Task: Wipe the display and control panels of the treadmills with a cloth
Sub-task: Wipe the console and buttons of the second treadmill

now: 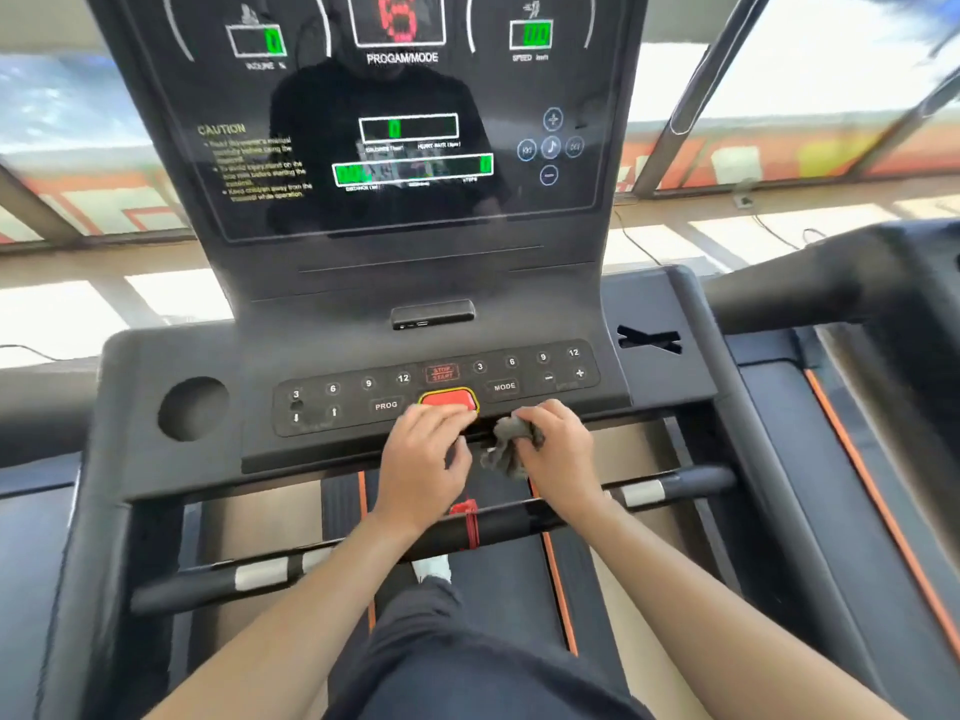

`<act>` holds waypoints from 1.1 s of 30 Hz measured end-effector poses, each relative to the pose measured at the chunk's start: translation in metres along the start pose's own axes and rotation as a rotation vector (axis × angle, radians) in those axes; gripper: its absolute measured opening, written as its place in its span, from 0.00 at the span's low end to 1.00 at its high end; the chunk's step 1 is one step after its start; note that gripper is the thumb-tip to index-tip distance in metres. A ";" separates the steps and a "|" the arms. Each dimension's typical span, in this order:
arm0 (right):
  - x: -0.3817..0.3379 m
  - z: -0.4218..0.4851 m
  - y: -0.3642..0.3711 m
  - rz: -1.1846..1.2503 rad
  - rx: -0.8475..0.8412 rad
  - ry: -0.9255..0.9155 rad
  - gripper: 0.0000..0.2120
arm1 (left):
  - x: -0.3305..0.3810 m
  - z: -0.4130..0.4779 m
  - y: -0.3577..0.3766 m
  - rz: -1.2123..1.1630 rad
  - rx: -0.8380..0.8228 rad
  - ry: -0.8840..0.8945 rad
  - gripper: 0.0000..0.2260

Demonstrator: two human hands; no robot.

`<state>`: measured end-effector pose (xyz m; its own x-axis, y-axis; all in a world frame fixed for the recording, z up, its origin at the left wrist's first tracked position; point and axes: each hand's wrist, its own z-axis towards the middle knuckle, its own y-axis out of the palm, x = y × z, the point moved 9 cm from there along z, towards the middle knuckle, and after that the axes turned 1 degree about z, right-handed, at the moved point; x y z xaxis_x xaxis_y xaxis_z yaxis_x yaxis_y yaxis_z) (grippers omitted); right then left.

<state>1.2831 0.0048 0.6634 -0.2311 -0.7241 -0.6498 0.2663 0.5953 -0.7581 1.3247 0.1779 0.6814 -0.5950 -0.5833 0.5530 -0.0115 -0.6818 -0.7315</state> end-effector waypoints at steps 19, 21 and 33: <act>0.003 -0.015 -0.019 -0.215 0.181 -0.089 0.11 | -0.025 -0.014 0.004 0.333 -0.162 0.052 0.27; 0.015 -0.013 -0.029 -0.216 0.202 -0.058 0.11 | -0.024 -0.015 0.004 0.340 -0.153 0.044 0.27; -0.054 -0.002 0.026 -0.113 -0.029 -0.529 0.16 | -0.028 -0.022 0.001 0.297 -0.100 -0.019 0.30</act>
<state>1.3009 0.0601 0.6793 0.2478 -0.8560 -0.4536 0.2393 0.5078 -0.8276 1.3234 0.2032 0.6564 -0.5690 -0.7594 0.3156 0.0811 -0.4338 -0.8974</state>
